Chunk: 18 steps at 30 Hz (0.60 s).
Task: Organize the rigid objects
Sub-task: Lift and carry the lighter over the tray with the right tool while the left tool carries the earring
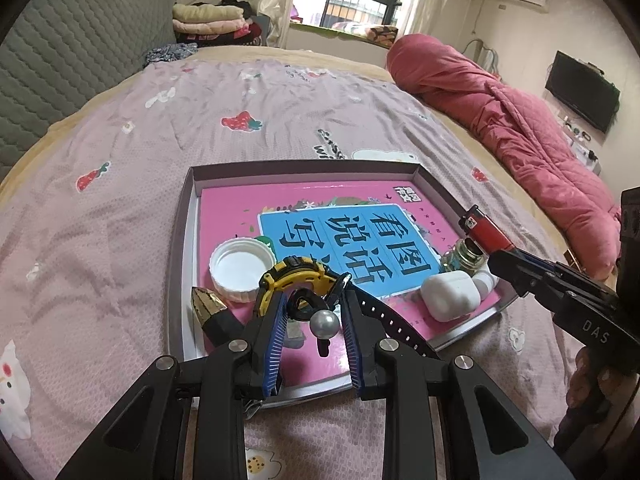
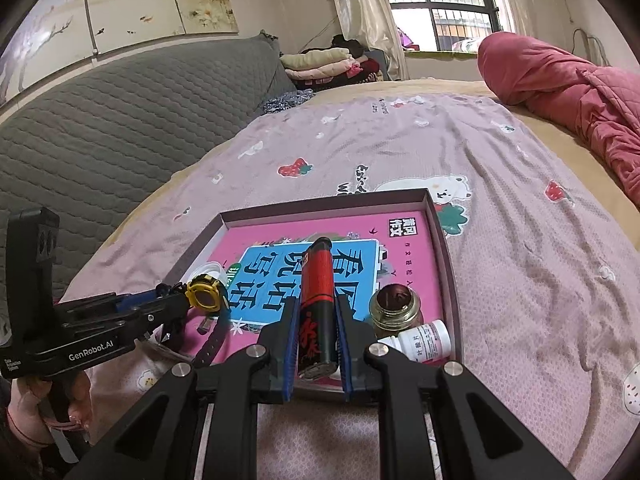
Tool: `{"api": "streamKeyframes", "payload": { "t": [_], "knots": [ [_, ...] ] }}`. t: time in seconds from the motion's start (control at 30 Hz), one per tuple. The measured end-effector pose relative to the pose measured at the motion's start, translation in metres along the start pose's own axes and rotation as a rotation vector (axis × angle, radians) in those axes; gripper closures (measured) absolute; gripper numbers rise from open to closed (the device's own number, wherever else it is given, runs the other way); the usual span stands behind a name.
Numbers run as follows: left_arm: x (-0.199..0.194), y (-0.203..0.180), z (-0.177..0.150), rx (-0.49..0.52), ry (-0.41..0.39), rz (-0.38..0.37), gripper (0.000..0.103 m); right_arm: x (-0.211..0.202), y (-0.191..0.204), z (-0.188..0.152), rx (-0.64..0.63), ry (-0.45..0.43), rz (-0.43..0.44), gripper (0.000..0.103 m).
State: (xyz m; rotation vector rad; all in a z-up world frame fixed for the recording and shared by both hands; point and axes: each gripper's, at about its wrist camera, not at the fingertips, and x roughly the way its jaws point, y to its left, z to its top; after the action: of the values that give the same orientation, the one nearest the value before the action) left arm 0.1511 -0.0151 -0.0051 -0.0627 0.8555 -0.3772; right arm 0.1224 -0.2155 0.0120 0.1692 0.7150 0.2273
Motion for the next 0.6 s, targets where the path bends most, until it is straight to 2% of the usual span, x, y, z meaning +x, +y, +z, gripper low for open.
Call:
{"api": "streamKeyframes", "payload": {
  "t": [0.6],
  "knots": [
    [0.017,-0.005,-0.002,0.027,0.033,0.009,0.075,0.012,0.001,-0.006,-0.020,0.049,0.001,0.085]
  ]
}}
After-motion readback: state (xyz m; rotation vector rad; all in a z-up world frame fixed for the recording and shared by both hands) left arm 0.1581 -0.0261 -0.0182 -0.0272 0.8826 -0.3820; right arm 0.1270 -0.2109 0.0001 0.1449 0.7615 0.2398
